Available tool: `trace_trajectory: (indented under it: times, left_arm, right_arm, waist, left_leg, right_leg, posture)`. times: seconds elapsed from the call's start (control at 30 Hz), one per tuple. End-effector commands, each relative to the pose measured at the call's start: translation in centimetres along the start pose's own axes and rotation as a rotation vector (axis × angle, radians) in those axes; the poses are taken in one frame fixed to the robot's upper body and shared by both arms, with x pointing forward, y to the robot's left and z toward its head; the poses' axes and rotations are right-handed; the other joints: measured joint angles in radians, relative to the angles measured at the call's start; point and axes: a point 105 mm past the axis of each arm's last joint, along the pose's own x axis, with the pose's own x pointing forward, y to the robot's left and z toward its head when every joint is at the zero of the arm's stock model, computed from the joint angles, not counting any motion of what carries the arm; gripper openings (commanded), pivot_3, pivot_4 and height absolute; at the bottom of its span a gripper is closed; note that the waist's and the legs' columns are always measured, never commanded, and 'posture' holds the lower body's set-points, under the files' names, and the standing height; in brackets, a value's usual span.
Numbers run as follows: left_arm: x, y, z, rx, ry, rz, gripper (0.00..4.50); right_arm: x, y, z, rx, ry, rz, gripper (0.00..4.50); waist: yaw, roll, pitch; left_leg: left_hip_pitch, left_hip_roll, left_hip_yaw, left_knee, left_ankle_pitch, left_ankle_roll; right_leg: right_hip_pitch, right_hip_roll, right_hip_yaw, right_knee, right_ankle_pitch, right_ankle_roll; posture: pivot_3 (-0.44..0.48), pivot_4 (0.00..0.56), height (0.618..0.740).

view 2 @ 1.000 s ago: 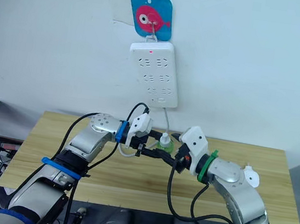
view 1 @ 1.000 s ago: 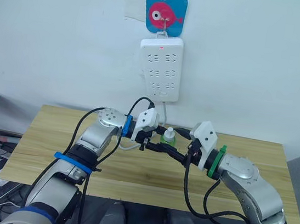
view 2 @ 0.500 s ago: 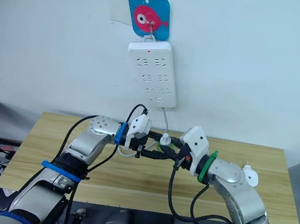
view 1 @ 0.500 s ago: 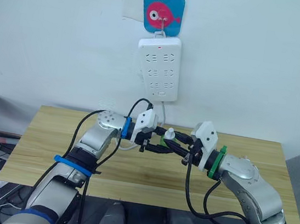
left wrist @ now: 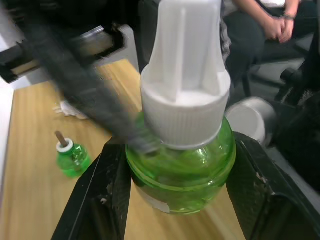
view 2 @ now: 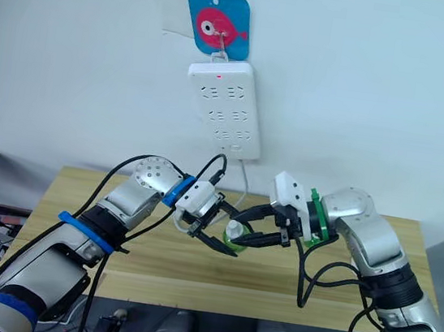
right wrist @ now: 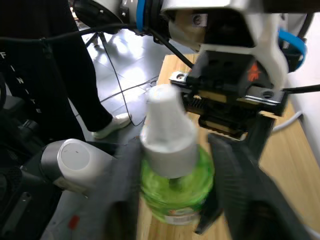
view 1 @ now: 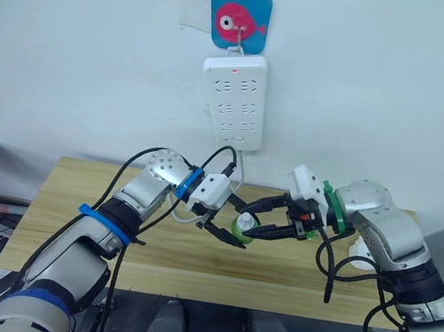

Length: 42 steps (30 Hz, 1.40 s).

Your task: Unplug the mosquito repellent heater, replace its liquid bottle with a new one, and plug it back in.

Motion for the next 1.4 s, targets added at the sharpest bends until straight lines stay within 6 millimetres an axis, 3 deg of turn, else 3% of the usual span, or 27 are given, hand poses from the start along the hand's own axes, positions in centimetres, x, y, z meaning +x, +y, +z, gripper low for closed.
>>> trace_trajectory:
  times: [0.03,0.13,0.4,0.6,0.77,0.93,0.97,1.2,1.4]
  left_arm:
    - [0.0,-0.1,0.0,0.012,-0.004,-0.011,2.26]
    - [-0.2,0.5,0.0,-0.015,-0.037,0.046,2.26]
    - [0.3,2.5,0.1,-0.104,-0.098,0.236,2.26]
    - [0.3,2.8,-0.1,-0.115,-0.091,0.271,2.26]
    - [0.5,2.9,-0.1,-0.118,-0.088,0.266,2.26]
    - [0.5,2.9,-0.2,-0.115,-0.081,0.262,2.26]
    - [0.5,2.9,-0.2,-0.116,-0.08,0.261,2.26]
    - [0.4,2.8,-0.3,-0.118,-0.076,0.259,2.26]
    - [0.5,2.8,-0.3,-0.117,-0.076,0.261,2.26]
  right_arm:
    - [-2.2,0.8,0.4,-0.013,-0.007,-0.038,3.49]
    - [-3.3,1.8,-0.1,0.03,-0.005,-0.176,4.49]
    - [-0.1,4.3,-0.6,0.129,-0.085,-0.605,4.49]
    - [0.6,2.0,-2.4,0.107,-0.077,-0.883,4.49]
    - [0.6,1.1,-4.3,0.094,-0.059,-0.934,4.49]
    - [0.9,2.0,-4.7,0.103,-0.126,-0.932,4.49]
    - [0.9,2.2,-4.6,0.106,-0.144,-0.928,4.14]
    - [1.1,3.7,-1.8,0.108,-0.224,-0.825,4.14]
    - [1.3,2.8,0.0,0.094,-0.223,-0.835,4.14]
  waist:
    - [0.006,0.0,0.0]
    - [0.016,0.0,0.0]
    - [0.013,0.0,0.0]
    - [0.003,0.0,0.0]
    - [-0.002,0.0,0.0]
    - [0.0,0.0,0.0]
    - [-0.001,0.0,0.0]
    - [-0.001,0.0,0.0]
    - [-0.003,0.0,0.0]
  left_leg:
    - [-0.001,0.0,-0.001,0.0,0.0,0.0]
    - [-0.002,-0.002,-0.001,0.001,0.0,0.0]
    - [-0.001,-0.001,-0.002,0.002,0.0,0.001]
    - [0.004,-0.001,-0.001,0.001,0.002,-0.003]
    - [0.005,-0.001,0.0,0.001,0.003,-0.004]
    - [0.005,-0.001,-0.001,0.0,0.003,-0.004]
    - [0.005,-0.001,0.0,0.0,0.003,-0.004]
    - [0.006,-0.001,0.0,0.001,0.004,-0.005]
    - [0.007,0.0,-0.001,0.001,0.005,-0.007]
  right_leg:
    - [-0.001,-0.001,-0.001,0.0,0.0,0.0]
    - [-0.001,-0.002,-0.001,-0.001,0.0,0.0]
    - [0.0,0.0,0.0,0.004,0.0,0.0]
    - [0.0,0.001,0.001,0.01,0.0,0.0]
    - [0.001,0.001,0.002,0.011,0.0,0.0]
    - [0.0,0.001,0.001,0.011,0.0,0.0]
    - [0.001,0.001,0.002,0.011,0.0,0.0]
    - [0.001,0.001,0.002,0.015,0.0,0.0]
    - [0.001,0.002,0.002,0.016,0.0,0.0]
  posture:
    - [-0.049,0.204,0.74]
    - [-0.051,0.206,0.74]
    - [-0.052,0.216,0.74]
    - [-0.063,0.211,0.74]
    - [-0.067,0.204,0.74]
    - [-0.066,0.199,0.74]
    - [-0.065,0.198,0.74]
    - [-0.064,0.194,0.74]
    - [-0.059,0.195,0.74]
